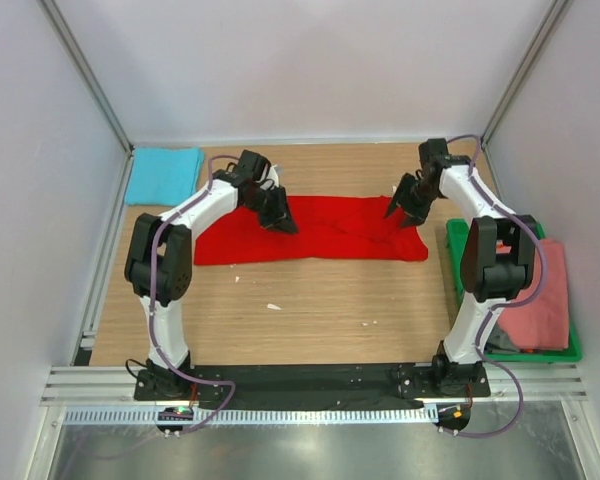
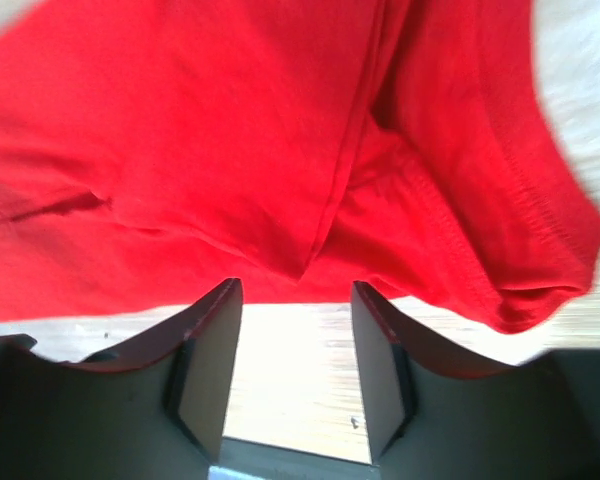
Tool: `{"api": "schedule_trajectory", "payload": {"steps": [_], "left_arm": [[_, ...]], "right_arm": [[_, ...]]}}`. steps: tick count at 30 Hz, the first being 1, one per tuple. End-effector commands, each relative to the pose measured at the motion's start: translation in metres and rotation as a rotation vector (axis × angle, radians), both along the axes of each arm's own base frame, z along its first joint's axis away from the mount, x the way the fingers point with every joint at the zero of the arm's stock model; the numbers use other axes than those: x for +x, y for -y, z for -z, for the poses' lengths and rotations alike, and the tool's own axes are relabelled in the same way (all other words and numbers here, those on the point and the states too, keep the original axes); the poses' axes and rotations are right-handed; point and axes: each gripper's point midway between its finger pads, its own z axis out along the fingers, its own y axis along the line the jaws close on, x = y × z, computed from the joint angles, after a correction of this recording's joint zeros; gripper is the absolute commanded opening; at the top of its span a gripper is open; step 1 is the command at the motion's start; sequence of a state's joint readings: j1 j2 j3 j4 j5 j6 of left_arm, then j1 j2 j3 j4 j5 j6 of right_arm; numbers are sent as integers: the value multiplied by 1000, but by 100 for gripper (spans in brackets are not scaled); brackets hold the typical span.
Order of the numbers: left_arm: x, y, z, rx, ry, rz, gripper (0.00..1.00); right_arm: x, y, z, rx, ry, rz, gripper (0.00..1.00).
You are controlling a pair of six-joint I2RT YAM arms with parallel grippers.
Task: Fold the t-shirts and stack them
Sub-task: Fold the tshirt
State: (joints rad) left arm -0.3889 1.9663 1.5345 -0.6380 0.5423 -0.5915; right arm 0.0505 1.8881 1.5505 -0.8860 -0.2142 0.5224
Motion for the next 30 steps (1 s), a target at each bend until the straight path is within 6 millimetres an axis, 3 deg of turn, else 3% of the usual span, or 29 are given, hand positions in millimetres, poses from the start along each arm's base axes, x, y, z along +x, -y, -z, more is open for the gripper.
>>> {"api": "schedule_trajectory", "payload": {"steps": [1,9,23,30], "left_arm": [[4,16,-8,-68,18,21,20],[-10,17,-5,-58,6,33,19],[-15,11,-4,-25,9,59,17],[-13,9,-6,-12,22,71,17]], "right_arm": [[0,-23,-9,116,69,12,52],[-17,-46,17,188,11,31,51],[-5,-48,35,193,-2,51,37],[-12,-47,45,189,-39,56,35]]}}
